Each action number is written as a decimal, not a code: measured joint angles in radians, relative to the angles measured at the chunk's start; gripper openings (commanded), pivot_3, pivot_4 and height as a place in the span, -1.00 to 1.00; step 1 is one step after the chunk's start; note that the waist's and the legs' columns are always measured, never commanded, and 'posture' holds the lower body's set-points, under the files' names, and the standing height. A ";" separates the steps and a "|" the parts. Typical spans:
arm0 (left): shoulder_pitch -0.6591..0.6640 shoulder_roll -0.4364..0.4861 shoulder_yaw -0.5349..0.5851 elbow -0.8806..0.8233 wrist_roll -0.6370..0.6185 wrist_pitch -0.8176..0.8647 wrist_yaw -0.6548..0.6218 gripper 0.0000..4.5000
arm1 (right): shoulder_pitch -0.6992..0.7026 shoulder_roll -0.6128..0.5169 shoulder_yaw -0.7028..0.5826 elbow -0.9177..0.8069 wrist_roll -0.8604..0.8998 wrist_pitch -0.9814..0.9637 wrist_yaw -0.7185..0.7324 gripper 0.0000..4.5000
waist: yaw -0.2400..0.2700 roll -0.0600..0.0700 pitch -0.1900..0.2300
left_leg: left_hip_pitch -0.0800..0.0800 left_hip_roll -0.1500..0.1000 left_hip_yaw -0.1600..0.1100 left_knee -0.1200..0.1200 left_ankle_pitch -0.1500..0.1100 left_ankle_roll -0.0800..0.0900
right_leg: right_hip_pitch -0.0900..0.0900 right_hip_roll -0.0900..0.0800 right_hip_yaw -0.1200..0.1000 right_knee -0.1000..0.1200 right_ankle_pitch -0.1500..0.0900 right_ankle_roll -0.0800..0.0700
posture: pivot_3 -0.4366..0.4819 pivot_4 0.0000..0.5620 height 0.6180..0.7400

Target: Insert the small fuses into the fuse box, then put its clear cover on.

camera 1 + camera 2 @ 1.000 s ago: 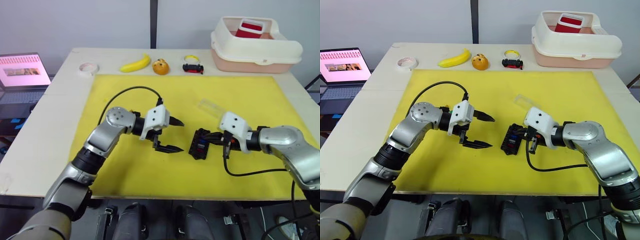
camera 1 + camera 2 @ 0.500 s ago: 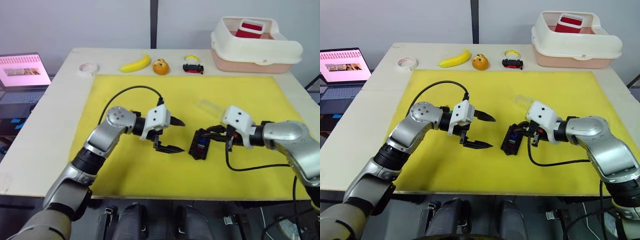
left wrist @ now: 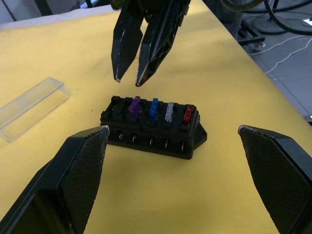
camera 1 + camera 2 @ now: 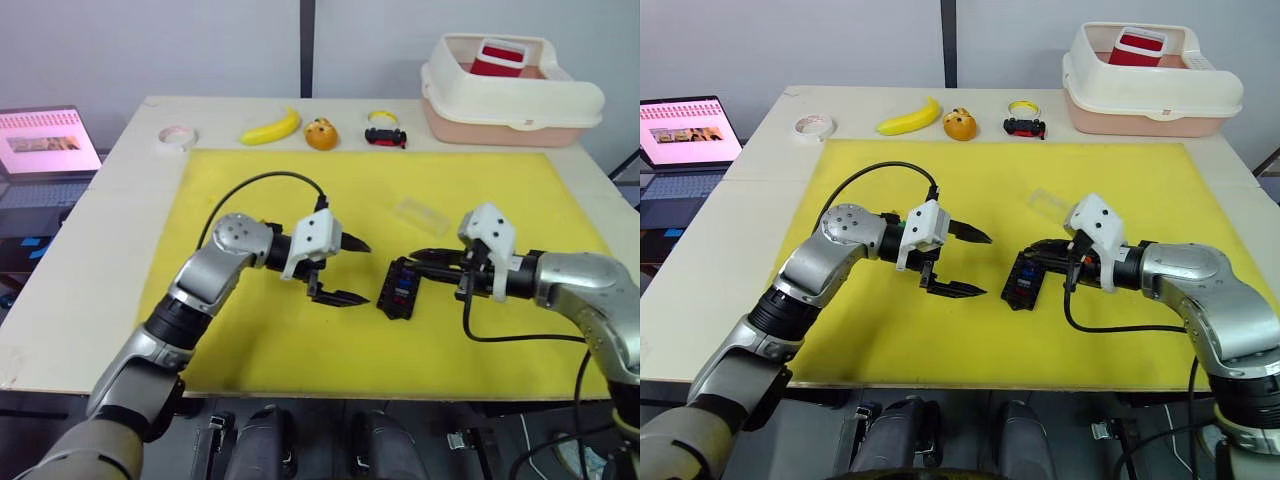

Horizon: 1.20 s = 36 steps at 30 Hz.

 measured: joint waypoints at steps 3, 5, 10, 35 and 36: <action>0.000 -0.003 0.000 0.000 0.000 0.000 0.002 1.00 | 0.021 0.034 -0.021 0.019 0.024 -0.002 -0.017 -0.97 | 0.002 0.000 0.000 | 0.000 0.000 0.000 0.001 0.000 0.000 | 0.001 0.000 0.000 0.000 0.000 0.000 | -0.05 -0.47 1.00; 0.000 -0.005 0.000 0.002 0.000 0.000 0.002 1.00 | 0.039 0.061 -0.029 0.036 0.029 -0.015 -0.025 -0.97 | 0.000 0.000 0.000 | 0.000 0.000 0.000 0.001 0.000 0.000 | 0.001 0.000 0.000 0.000 0.000 0.000 | -0.05 -0.47 1.00; 0.000 -0.010 0.000 0.009 0.000 0.000 0.003 1.00 | 0.065 0.090 -0.023 0.073 0.025 -0.037 -0.045 -0.97 | -0.001 0.000 0.000 | 0.000 0.000 0.000 0.001 0.000 0.000 | 0.001 0.000 0.000 0.000 0.000 0.000 | -0.05 -0.47 1.00; -0.001 -0.011 0.000 0.033 0.008 -0.020 0.003 1.00 | 0.126 0.089 0.023 0.055 -0.007 -0.080 -0.103 -0.97 | 0.000 0.000 -0.001 | 0.000 0.000 -0.001 0.002 0.000 0.001 | 0.001 0.000 0.000 0.001 0.000 0.000 | -0.05 -0.47 1.00; -0.001 -0.011 0.000 0.033 0.008 -0.020 0.004 1.00 | 0.126 0.089 0.022 0.053 -0.006 -0.079 -0.105 -0.97 | 0.000 0.000 -0.001 | 0.000 0.000 -0.001 0.002 0.000 0.001 | 0.001 0.000 0.000 0.001 0.000 0.000 | -0.05 -0.47 1.00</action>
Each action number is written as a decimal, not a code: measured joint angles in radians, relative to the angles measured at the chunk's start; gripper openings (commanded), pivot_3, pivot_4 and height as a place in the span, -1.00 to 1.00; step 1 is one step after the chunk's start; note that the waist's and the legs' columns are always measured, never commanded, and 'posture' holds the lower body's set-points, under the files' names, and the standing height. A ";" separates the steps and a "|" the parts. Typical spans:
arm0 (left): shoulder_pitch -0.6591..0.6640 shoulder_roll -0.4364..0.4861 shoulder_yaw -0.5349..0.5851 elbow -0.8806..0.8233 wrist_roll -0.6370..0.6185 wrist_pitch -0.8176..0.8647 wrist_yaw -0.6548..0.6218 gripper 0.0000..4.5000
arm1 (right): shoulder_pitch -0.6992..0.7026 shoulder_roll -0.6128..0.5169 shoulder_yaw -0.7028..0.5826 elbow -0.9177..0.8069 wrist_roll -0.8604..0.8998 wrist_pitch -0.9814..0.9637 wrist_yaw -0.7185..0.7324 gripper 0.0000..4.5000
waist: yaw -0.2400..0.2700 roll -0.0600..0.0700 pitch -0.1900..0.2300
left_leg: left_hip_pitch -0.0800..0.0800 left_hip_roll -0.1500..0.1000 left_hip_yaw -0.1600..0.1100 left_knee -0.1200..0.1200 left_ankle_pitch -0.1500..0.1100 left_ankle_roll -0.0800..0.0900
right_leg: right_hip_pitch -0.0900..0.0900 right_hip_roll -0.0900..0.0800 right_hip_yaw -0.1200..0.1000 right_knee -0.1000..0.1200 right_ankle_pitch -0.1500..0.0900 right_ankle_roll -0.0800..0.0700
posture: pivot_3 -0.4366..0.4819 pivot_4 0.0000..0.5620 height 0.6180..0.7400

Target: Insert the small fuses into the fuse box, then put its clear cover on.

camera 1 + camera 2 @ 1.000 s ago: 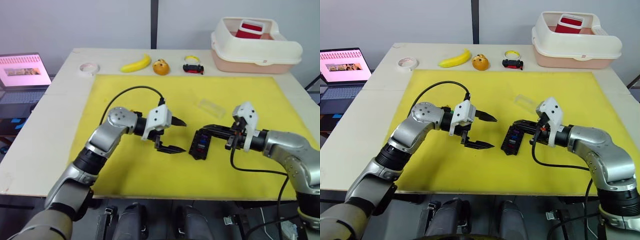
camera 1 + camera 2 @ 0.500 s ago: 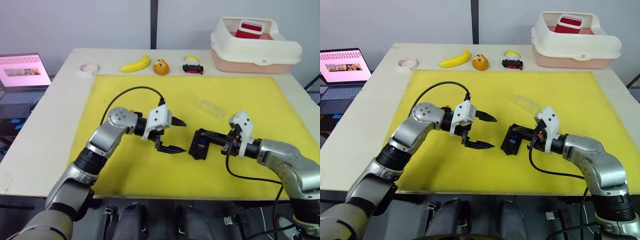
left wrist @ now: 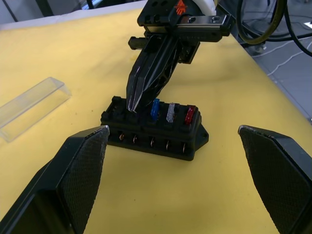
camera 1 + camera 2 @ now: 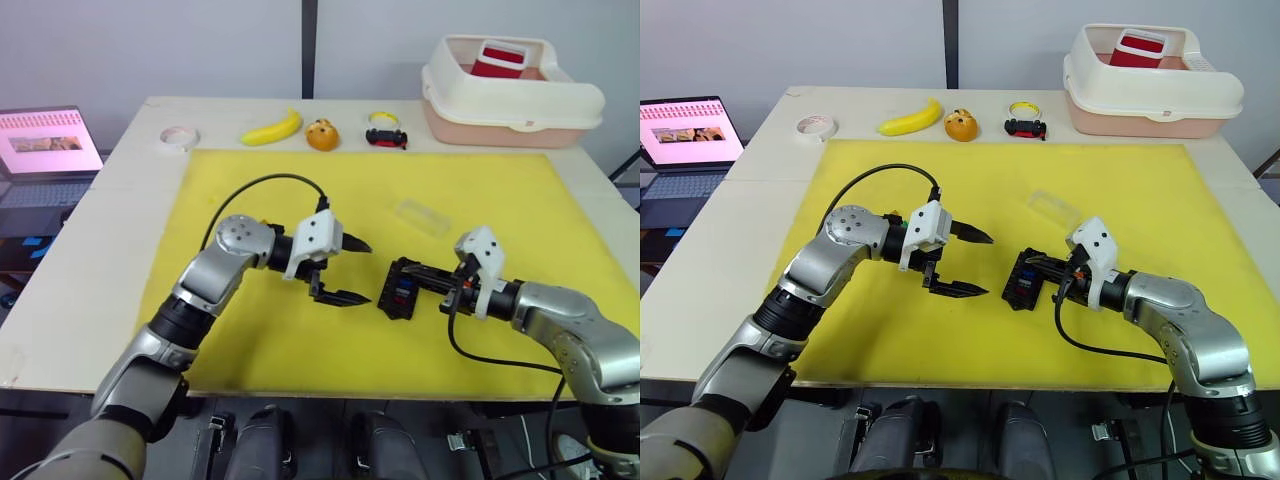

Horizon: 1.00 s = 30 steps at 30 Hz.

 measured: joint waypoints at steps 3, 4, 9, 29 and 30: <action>0.003 0.001 0.004 -0.001 -0.001 0.001 0.008 1.00 | -0.006 0.000 -0.008 -0.008 0.015 0.020 -0.009 -0.97 | 0.000 0.000 0.000 | 0.000 0.000 0.000 0.000 0.000 0.000 | 0.000 0.000 0.000 0.000 0.000 0.000 | -0.05 -0.47 1.00; 0.011 0.003 0.013 -0.003 -0.001 0.001 0.012 1.00 | -0.010 0.000 -0.016 -0.011 0.024 0.033 -0.016 -0.97 | -0.001 0.000 0.000 | 0.000 0.000 0.000 0.000 0.000 0.000 | 0.000 0.000 0.000 0.000 0.000 0.000 | -0.05 -0.47 1.00; 0.143 0.055 0.148 -0.086 -0.084 0.159 0.102 1.00 | -0.034 -0.086 -0.177 -0.065 0.107 0.107 -0.026 -0.86 | -0.003 0.000 0.000 | 0.000 0.002 -0.001 0.000 0.000 0.001 | -0.001 0.000 0.000 0.001 0.000 0.000 | -0.05 -0.47 1.00; 0.600 0.450 0.746 -0.190 -0.363 0.555 0.233 1.00 | 0.200 -0.345 -0.508 0.070 0.019 0.003 0.204 0.98 | -0.002 0.000 0.000 | 0.001 0.002 -0.001 -0.001 -0.003 0.005 | 0.001 -0.001 0.000 0.000 0.000 0.000 | -0.05 -0.47 1.00; 0.583 0.444 0.743 -0.191 -0.372 0.573 0.243 1.00 | 0.182 -0.338 -0.495 0.056 0.032 0.012 0.196 0.98 | -0.002 0.000 0.000 | 0.001 0.002 -0.001 -0.001 -0.003 0.005 | 0.001 -0.001 0.000 0.000 0.000 0.000 | -0.05 -0.47 1.00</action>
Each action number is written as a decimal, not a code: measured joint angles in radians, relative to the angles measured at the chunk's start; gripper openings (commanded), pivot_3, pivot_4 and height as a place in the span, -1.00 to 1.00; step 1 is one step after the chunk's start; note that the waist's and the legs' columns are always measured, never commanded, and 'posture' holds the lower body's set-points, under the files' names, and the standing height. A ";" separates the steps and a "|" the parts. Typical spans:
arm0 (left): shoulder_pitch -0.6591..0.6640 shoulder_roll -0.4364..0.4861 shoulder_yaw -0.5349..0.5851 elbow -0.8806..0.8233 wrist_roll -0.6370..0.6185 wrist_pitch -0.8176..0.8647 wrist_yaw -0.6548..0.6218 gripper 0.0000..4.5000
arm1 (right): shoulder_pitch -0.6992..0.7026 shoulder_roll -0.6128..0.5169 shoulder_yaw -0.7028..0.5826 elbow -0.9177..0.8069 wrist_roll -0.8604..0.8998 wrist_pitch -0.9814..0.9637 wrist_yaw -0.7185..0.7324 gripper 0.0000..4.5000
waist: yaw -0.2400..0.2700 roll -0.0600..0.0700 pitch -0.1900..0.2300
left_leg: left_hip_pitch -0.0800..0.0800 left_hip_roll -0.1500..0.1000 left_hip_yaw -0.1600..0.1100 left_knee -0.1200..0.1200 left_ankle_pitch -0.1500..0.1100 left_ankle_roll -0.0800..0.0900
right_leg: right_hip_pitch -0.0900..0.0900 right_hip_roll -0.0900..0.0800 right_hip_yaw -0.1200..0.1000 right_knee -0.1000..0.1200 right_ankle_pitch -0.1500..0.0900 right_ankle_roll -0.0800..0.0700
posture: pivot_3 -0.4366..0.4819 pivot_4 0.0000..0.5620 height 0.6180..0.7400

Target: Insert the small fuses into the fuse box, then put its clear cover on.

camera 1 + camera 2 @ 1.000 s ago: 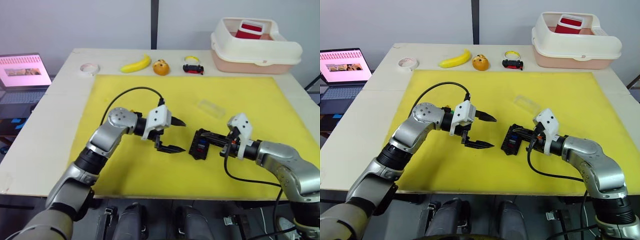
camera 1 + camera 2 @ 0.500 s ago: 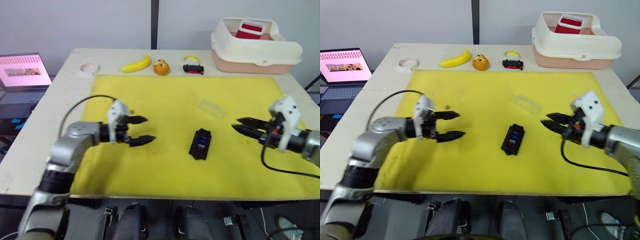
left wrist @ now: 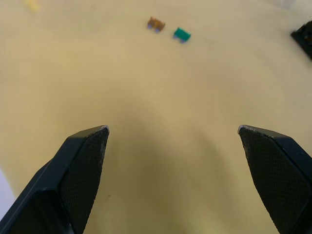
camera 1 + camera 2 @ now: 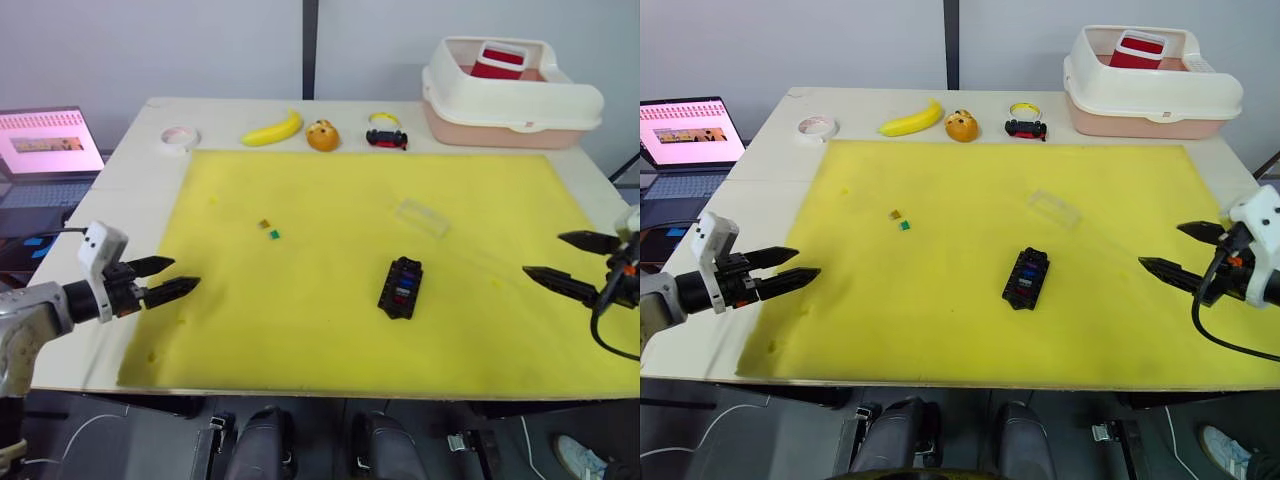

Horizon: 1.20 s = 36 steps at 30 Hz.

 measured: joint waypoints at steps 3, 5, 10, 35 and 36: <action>-0.148 -0.066 -0.004 0.026 -0.108 0.188 0.075 1.00 | -0.091 0.052 0.097 -0.077 0.068 0.058 -0.038 0.98 | 0.002 0.000 0.000 | 0.000 0.000 -0.001 0.000 0.002 -0.003 | 0.000 0.000 0.000 0.001 0.000 0.000 | -0.05 -0.47 1.00; -0.242 -0.101 -0.036 0.040 -0.182 0.310 0.102 1.00 | -0.169 0.087 0.182 -0.150 0.134 0.100 -0.065 0.98 | -0.001 0.000 0.000 | 0.000 -0.001 0.000 0.000 0.003 -0.005 | 0.000 0.000 0.000 0.001 0.000 0.001 | -0.05 -0.47 1.00; -0.456 -0.202 -0.043 0.259 -0.230 0.550 0.225 1.00 | -0.304 0.183 0.301 -0.214 0.248 0.192 -0.152 0.98 | 0.001 -0.001 0.000 | 0.000 -0.002 0.000 0.001 0.003 -0.005 | 0.000 0.001 0.000 0.002 0.000 0.001 | -0.05 -0.47 1.00; -0.727 -0.405 0.025 0.820 -0.124 0.511 0.395 1.00 | -0.388 0.362 0.499 -0.248 0.279 0.225 -0.354 0.98 | 0.005 -0.002 0.000 | -0.001 -0.003 0.001 0.002 0.003 -0.005 | 0.000 0.000 0.000 0.002 0.000 0.001 | -0.05 -0.47 1.00; -0.727 -0.414 0.015 0.823 -0.113 0.491 0.386 1.00 | -0.388 0.365 0.501 -0.248 0.279 0.225 -0.357 0.98 | 0.005 -0.002 0.000 | -0.001 -0.003 0.001 0.002 0.003 -0.005 | 0.000 0.000 0.000 0.002 0.000 0.001 | -0.05 -0.47 1.00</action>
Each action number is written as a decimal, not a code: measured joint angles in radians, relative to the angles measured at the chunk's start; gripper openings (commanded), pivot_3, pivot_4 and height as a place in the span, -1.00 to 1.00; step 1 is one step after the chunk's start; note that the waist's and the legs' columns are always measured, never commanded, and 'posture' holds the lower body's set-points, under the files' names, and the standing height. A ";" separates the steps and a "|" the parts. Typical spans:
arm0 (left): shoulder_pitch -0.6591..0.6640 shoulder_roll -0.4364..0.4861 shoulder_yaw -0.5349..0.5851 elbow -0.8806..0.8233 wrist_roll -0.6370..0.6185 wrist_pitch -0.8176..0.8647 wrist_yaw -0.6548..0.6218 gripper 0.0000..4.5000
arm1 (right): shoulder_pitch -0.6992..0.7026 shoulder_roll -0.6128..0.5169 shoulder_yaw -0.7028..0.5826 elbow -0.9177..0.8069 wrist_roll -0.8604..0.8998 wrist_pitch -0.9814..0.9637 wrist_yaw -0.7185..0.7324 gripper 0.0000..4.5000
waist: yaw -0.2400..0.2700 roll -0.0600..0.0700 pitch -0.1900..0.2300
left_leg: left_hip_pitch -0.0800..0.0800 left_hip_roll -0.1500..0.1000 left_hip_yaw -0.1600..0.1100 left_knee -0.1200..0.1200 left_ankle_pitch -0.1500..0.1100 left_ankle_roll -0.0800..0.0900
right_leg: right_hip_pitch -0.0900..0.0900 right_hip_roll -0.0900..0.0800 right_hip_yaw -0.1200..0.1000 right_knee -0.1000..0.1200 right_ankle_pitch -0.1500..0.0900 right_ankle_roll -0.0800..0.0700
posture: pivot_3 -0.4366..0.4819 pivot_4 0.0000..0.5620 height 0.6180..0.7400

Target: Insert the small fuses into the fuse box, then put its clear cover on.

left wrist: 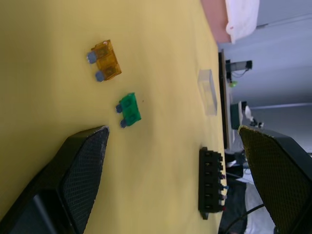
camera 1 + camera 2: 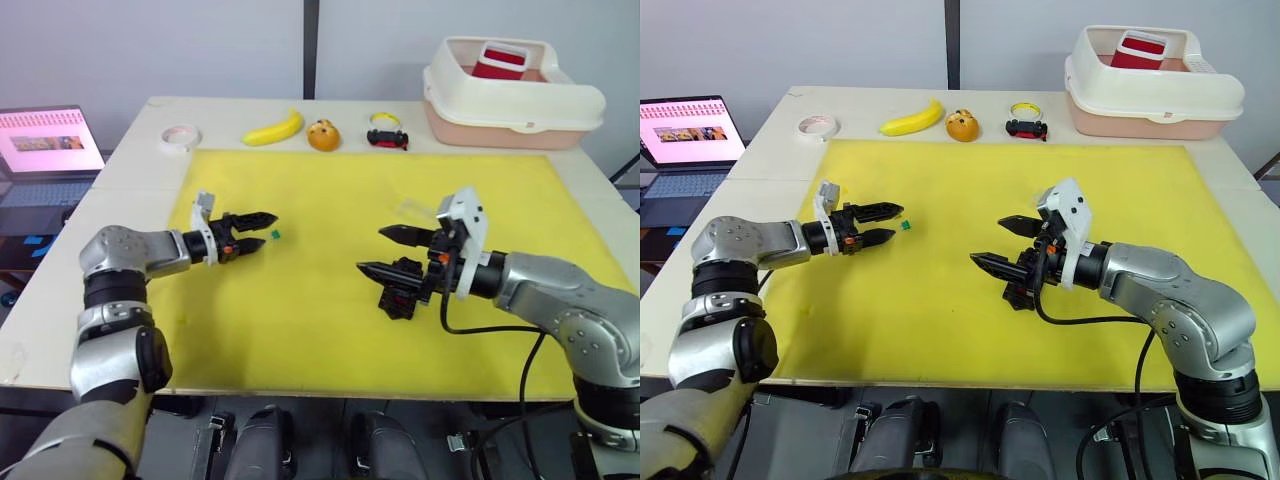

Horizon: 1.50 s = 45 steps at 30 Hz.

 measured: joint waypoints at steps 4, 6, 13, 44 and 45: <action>-0.024 -0.018 -0.006 0.037 0.017 -0.024 -0.015 1.00 | 0.001 0.004 0.011 0.000 -0.004 0.000 -0.007 0.98 | 0.007 0.000 0.000 | 0.000 0.000 0.000 0.000 0.000 0.000 | 0.000 0.000 0.000 0.000 0.000 0.000 | -0.05 -0.47 1.00; -0.038 -0.038 -0.007 0.057 0.023 -0.042 -0.016 1.00 | 0.001 0.004 0.012 0.000 -0.008 0.000 -0.012 0.98 | 0.017 0.000 0.000 | 0.000 0.000 0.000 0.001 0.000 0.000 | 0.000 0.000 0.000 0.000 0.000 0.000 | -0.05 -0.47 1.00; -0.068 -0.049 -0.005 0.122 0.054 -0.079 -0.017 1.00 | 0.007 0.005 0.012 0.000 -0.013 -0.001 -0.024 0.98 | 0.022 0.000 0.000 | 0.000 0.000 0.000 0.003 -0.001 0.001 | 0.001 0.000 0.000 0.001 0.000 0.000 | -0.05 -0.47 1.00; -0.059 -0.079 0.012 0.128 0.095 -0.100 -0.002 0.23 | 0.015 0.002 0.008 0.000 -0.016 -0.004 -0.032 1.00 | 0.021 0.000 0.000 | 0.000 0.000 -0.001 0.004 -0.003 0.005 | 0.001 0.000 0.000 0.001 0.000 0.000 | -0.05 -0.47 1.00; -0.059 -0.079 0.012 0.127 0.096 -0.100 -0.002 0.23 | 0.015 0.002 0.008 0.000 -0.016 -0.004 -0.032 1.00 | 0.021 0.000 0.000 | 0.000 0.000 -0.001 0.004 -0.003 0.005 | 0.001 0.000 0.000 0.001 0.000 0.000 | -0.05 -0.47 1.00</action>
